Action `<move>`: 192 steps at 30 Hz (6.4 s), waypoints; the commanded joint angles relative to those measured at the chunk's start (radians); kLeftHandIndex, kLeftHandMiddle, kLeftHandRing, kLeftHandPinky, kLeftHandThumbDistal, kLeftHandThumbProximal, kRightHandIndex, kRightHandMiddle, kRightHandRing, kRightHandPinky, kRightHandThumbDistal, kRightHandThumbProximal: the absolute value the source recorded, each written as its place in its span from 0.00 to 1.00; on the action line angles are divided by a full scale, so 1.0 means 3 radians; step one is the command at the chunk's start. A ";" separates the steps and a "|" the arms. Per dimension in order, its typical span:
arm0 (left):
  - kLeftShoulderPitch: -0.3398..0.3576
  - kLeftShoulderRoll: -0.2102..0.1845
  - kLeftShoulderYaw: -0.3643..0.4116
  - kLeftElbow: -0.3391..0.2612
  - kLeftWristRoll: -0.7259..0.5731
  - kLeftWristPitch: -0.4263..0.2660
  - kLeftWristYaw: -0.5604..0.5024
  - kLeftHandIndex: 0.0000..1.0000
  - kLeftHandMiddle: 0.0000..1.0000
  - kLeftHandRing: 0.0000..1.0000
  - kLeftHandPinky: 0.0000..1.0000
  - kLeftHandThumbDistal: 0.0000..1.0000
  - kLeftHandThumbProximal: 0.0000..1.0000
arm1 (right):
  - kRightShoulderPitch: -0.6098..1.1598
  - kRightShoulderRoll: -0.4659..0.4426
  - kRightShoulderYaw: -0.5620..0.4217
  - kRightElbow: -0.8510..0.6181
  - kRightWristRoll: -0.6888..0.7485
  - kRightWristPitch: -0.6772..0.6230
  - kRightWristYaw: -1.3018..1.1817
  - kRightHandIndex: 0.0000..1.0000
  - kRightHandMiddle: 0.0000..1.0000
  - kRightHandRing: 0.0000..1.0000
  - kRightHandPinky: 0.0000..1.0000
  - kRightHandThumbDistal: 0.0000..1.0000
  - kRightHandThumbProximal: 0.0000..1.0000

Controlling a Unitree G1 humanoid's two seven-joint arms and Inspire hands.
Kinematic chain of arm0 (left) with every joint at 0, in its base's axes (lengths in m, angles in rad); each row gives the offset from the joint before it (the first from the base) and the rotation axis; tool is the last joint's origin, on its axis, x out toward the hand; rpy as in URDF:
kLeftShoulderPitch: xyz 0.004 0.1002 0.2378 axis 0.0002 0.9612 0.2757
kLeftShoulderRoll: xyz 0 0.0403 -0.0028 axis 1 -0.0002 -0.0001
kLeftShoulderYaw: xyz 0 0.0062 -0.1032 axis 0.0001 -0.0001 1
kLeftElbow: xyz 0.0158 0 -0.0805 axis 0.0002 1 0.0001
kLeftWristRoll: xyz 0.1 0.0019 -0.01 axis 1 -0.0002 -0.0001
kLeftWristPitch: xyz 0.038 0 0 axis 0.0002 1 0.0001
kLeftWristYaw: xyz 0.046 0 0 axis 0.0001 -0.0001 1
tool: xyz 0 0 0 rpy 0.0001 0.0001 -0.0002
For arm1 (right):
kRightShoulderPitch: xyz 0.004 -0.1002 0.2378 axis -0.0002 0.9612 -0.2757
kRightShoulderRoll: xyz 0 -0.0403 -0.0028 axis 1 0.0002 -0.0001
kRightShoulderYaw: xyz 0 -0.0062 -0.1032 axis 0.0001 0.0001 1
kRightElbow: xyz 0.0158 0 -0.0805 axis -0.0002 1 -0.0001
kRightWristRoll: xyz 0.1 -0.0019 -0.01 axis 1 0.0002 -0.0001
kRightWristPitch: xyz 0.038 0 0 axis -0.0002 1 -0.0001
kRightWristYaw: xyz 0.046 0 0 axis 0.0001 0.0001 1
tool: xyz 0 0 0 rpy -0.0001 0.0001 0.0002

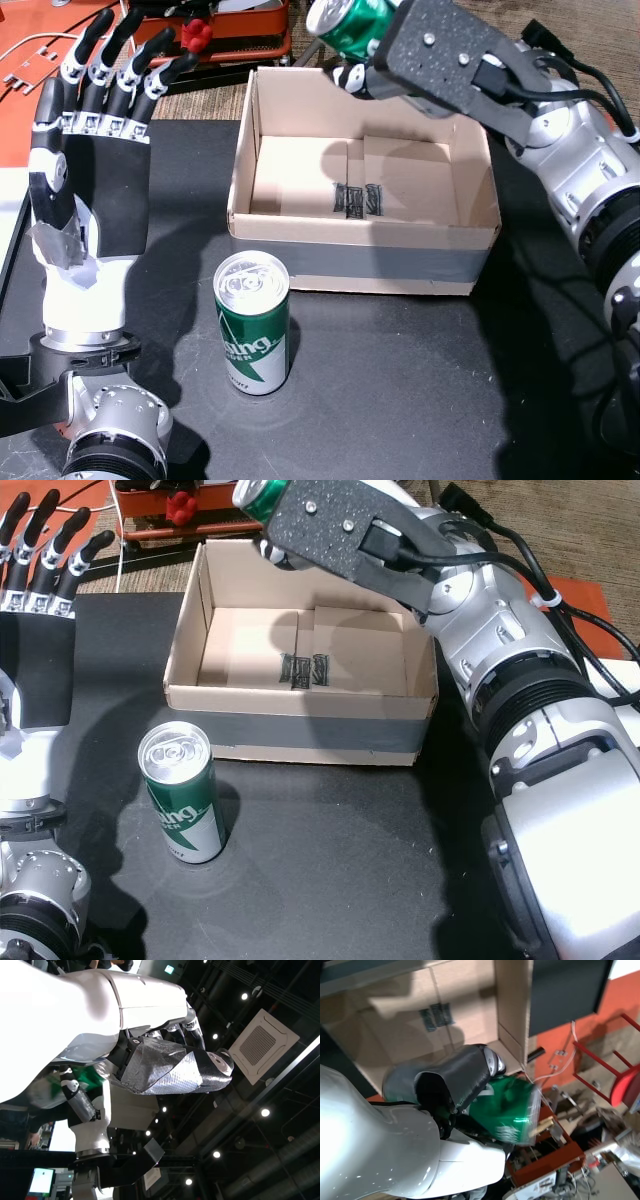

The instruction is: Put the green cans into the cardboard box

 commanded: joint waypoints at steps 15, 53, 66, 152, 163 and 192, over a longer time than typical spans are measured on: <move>-0.0035 -0.0002 0.0014 0.0015 -0.0036 -0.0043 -0.0055 0.65 0.74 0.81 0.80 0.41 0.79 | -0.0004 -0.0028 0.0043 0.0012 -0.0050 0.0041 0.0084 0.94 1.00 1.00 0.97 0.94 0.32; -0.0011 0.0027 -0.0019 0.0037 0.0012 0.0012 0.0025 0.66 0.74 0.80 0.79 0.46 0.76 | 0.0011 -0.0041 -0.0114 -0.0022 0.0014 -0.0078 0.0054 0.85 0.95 0.99 0.94 0.90 0.33; -0.0024 0.0068 -0.0010 0.0061 -0.0001 0.0070 -0.0016 0.66 0.74 0.81 0.80 0.45 0.75 | 0.0018 -0.0125 -0.0241 -0.0121 0.0162 -0.0563 0.0023 0.84 0.94 0.99 0.93 0.87 0.30; 0.0168 0.0316 -0.0583 0.0144 0.0614 -0.0142 -0.0198 0.65 0.74 0.79 0.79 0.99 0.35 | 0.3572 -0.0003 -0.1238 -0.2903 0.2283 -0.2494 0.0861 0.90 0.90 0.90 0.91 0.79 0.21; 0.0245 0.0281 -0.0840 0.0200 0.0896 -0.0204 0.0009 0.63 0.73 0.75 0.74 1.00 0.25 | 0.3539 -0.0014 -0.1267 -0.2874 0.2412 -0.2457 0.0986 0.90 0.89 0.89 0.91 0.80 0.22; 0.0144 0.0448 -0.0726 0.0239 0.0902 -0.0356 0.0116 0.70 0.79 0.80 0.74 1.00 0.19 | 0.3488 -0.0013 -0.1399 -0.2773 0.2667 -0.2515 0.1331 0.87 0.87 0.88 0.91 0.79 0.23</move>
